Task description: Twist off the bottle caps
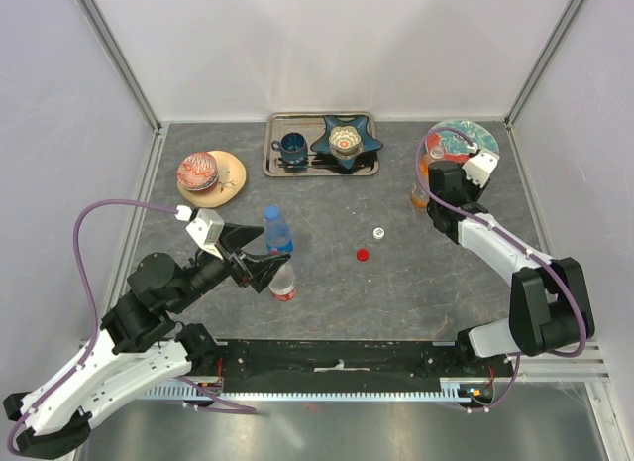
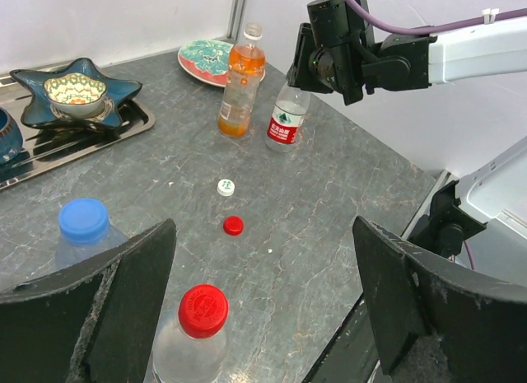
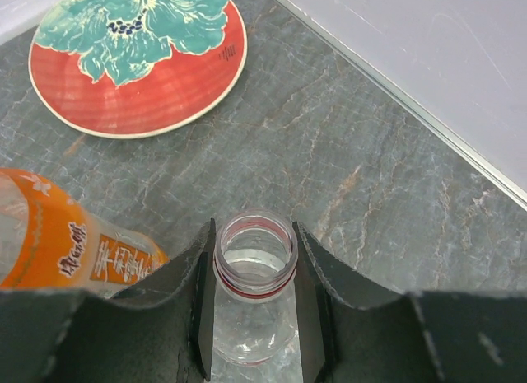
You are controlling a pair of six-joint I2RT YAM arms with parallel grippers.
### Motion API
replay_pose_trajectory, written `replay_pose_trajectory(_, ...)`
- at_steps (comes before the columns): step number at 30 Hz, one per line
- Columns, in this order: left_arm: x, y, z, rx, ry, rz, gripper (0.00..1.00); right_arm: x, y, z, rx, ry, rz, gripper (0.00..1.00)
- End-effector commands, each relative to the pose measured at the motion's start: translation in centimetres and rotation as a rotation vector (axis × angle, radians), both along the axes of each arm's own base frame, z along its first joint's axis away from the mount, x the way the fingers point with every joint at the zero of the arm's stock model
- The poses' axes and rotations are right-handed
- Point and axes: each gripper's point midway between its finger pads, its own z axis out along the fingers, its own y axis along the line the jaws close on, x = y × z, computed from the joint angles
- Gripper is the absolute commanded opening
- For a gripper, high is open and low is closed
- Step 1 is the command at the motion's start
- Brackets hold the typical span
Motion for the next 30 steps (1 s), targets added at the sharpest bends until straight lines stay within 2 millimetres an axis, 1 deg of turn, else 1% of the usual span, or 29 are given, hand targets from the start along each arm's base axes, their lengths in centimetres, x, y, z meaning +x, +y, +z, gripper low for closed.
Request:
replay_pose_trajectory(1,-0.2,-0.2,1.0,-0.029,-0.023,-0.015,0.94,-1.2,-0.1,1.0,0.019,0.008,0.001,0.00)
replay_pose_trajectory(2,-0.2,-0.2,1.0,-0.030,-0.024,-0.015,0.94,-1.5,-0.4,1.3,0.010,0.002,-0.009,0.00)
replay_pose_trajectory(5,-0.2,-0.2,1.1,-0.031,-0.025,-0.013,0.94,-2.0,-1.2,3.3,-0.022,-0.050,-0.035,0.00)
replay_pose_trajectory(8,-0.5,-0.6,1.1,-0.042,-0.022,-0.043,0.94,-2.6,-2.0,4.1,-0.076,-0.065,-0.056,0.00)
replay_pose_trajectory(11,-0.7,-0.9,1.0,-0.050,-0.014,-0.056,0.94,-3.0,-2.5,3.6,-0.121,-0.065,-0.059,0.00)
replay_pose_trajectory(12,-0.8,-0.9,1.1,-0.052,-0.014,-0.063,0.94,-3.4,-2.7,3.0,-0.134,-0.048,-0.068,0.00)
replay_pose_trajectory(16,-1.0,-0.8,1.4,-0.057,-0.020,-0.069,0.94,-3.9,-3.0,2.2,-0.142,-0.029,-0.079,0.00)
replay_pose_trajectory(18,-1.1,-0.8,1.5,-0.060,-0.023,-0.070,0.94,-4.0,-3.1,1.7,-0.152,-0.009,-0.081,0.05)
replay_pose_trajectory(19,-1.1,-0.7,1.5,-0.061,-0.022,-0.069,0.94,-4.0,-3.0,1.6,-0.150,-0.002,-0.074,0.09)
replay_pose_trajectory(20,-1.2,-0.8,1.6,-0.065,-0.025,-0.075,0.93,-4.1,-2.9,1.2,-0.145,0.012,-0.072,0.17)
replay_pose_trajectory(22,-1.2,-0.8,1.6,-0.065,-0.024,-0.077,0.94,-3.9,-2.5,1.1,-0.125,0.018,-0.052,0.24)
replay_pose_trajectory(23,-1.2,-0.8,1.7,-0.069,-0.021,-0.077,0.93,-4.0,-2.5,0.9,-0.110,0.025,-0.052,0.29)
replay_pose_trajectory(25,-1.3,-0.8,1.7,-0.071,-0.019,-0.082,0.93,-4.1,-2.3,0.5,-0.101,0.058,-0.040,0.37)
replay_pose_trajectory(28,-1.3,-0.9,1.8,-0.077,-0.017,-0.084,0.93,-4.5,-2.0,-0.2,-0.078,0.084,-0.034,0.45)
replay_pose_trajectory(30,-1.3,-1.0,1.7,-0.075,-0.011,-0.087,0.93,-5.0,-1.9,-0.7,-0.058,0.088,-0.026,0.48)
